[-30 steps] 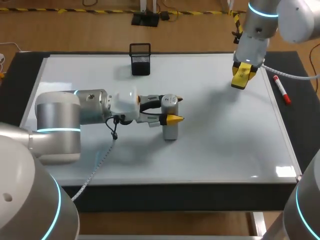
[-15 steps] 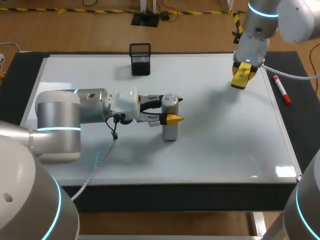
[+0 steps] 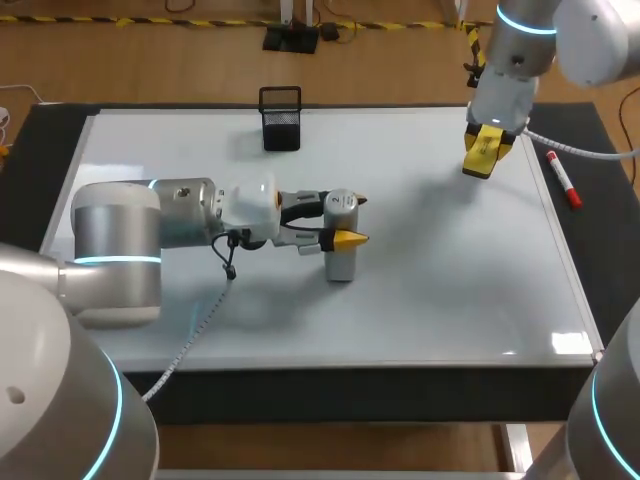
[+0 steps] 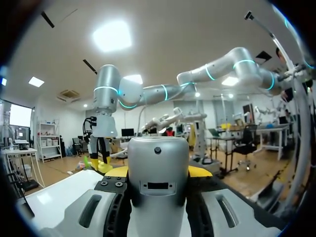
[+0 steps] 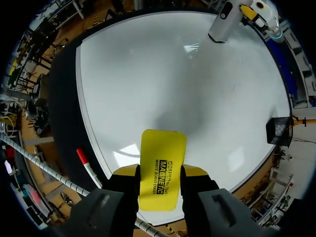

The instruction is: Pick up the inspection probe, press it on each red-marked spot on the whiteboard one by one, put down the probe, pick up the eraser, and wipe off all the red marks.

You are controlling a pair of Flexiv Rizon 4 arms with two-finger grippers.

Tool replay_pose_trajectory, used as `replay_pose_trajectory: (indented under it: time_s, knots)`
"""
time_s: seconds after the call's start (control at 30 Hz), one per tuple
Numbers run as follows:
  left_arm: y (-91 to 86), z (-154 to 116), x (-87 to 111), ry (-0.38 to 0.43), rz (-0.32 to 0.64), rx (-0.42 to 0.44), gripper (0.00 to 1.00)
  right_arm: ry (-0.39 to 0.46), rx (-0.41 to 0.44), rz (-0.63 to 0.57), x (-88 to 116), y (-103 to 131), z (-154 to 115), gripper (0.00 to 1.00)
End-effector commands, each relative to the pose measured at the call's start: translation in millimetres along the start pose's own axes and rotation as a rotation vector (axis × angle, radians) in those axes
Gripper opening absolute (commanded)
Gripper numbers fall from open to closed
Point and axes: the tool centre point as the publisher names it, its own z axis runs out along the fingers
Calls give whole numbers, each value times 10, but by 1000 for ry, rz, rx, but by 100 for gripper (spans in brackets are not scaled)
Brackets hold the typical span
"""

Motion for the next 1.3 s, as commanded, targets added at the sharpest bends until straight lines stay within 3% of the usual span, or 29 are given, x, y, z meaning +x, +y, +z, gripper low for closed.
replay_pose_trajectory:
  time_s: [0.03, 0.3, 0.67, 1.07, 1.3]
  knots:
    - [-113, -38, -46, -12, -11, 7, 0, 4, 0, -2, 0, -10, -8, 0]
    - [-372, -370, -324, -78, -18, -14, 0, 4, 0, -2, 0, -10, -8, 0]
    - [-617, -1093, -562, -222, 3, -27, 0, 4, 0, -2, 0, -10, -8, 0]
    - [-712, -1976, -753, -382, -7, -59, 0, 4, 0, -2, 0, -10, -8, 0]
    - [-731, -2260, -840, -429, -2, -67, 0, 4, 0, -2, 0, -10, -8, 0]
